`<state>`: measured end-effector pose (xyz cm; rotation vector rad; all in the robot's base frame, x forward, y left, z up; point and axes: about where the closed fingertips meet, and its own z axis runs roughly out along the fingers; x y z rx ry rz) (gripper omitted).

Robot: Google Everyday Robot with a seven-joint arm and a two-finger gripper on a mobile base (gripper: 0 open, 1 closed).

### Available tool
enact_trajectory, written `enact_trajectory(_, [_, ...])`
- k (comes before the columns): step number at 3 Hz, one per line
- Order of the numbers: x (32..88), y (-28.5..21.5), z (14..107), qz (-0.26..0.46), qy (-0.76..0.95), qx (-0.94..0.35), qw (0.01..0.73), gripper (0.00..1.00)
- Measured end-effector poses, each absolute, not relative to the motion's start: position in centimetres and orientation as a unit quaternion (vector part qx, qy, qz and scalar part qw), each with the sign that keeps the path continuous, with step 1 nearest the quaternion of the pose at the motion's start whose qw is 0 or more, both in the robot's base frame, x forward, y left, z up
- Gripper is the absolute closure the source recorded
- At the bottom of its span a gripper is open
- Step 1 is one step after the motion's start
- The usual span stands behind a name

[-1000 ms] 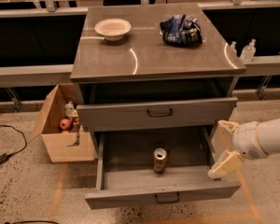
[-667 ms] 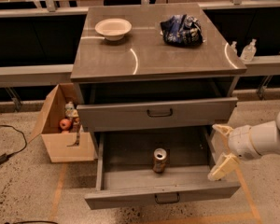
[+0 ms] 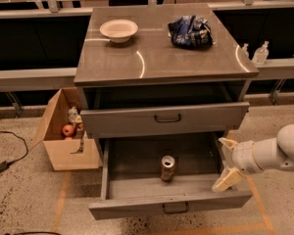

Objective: Pick orange can from middle drawer and place on counter

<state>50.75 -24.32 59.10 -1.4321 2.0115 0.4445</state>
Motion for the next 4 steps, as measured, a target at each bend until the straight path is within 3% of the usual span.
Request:
enact_trajectory(2, [51.6,-23.6,57.9,0.165,0.76,-0.538,0.325,0.0])
enact_trajectory(4, [56.9,-20.1,55.1,0.191,0.699,-0.558,0.404,0.0])
